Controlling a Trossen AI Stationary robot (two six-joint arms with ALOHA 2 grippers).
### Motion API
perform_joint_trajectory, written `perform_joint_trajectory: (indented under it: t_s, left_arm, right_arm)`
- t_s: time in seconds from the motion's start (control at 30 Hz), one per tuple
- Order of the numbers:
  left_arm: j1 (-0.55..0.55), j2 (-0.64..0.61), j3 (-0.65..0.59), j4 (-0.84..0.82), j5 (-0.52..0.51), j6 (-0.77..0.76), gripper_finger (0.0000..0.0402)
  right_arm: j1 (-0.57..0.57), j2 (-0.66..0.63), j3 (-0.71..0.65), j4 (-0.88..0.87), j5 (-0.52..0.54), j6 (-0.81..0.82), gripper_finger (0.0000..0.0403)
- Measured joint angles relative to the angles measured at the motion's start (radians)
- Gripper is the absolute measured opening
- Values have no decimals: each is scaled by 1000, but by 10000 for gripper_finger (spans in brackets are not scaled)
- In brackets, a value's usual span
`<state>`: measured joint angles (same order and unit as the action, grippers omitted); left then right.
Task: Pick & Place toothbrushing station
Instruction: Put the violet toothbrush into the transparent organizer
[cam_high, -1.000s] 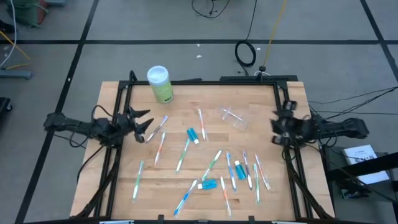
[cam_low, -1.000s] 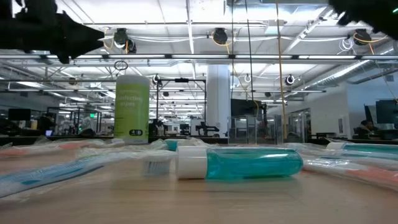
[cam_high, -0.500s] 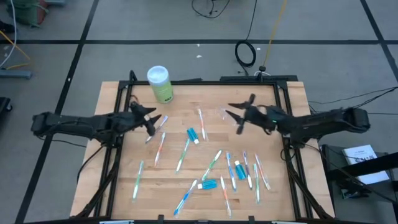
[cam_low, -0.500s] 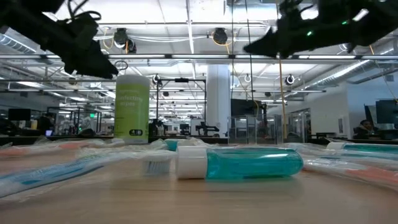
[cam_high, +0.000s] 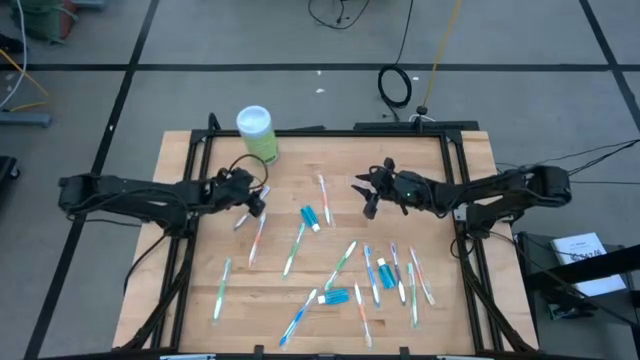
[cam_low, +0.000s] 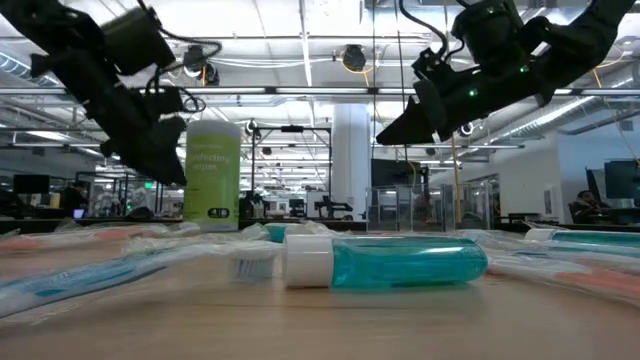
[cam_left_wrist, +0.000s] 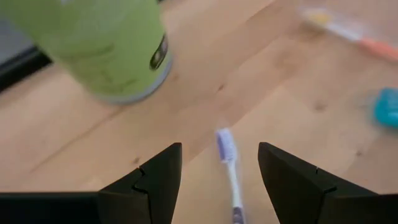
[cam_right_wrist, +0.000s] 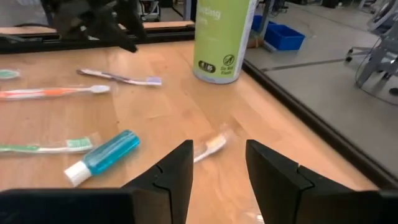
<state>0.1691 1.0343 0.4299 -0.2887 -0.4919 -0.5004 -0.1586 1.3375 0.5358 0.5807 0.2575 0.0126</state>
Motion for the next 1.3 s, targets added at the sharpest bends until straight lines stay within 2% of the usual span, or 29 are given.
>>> perform_joint_trajectory:
  t_s: [0.2,0.37,0.57,0.7,1.13,1.3]
  left_arm:
    - [91,107,-1,3,208,-28,218]
    - [148,192,-1,29,215,-29,218]
    - [193,256,-1,101,298,24,213]
    - [198,275,-1,120,318,49,176]
    - [246,277,-1,141,347,103,14]
    - [247,277,-2,201,366,137,14]
  right_arm:
    - [10,11,0,-3,0,6,141]
    - [10,10,0,-3,0,64,141]
    - [10,11,-20,-2,0,105,141]
    - [10,11,-27,-3,0,118,141]
    - [10,10,-27,5,-1,118,141]
    - [10,10,-27,5,0,118,141]
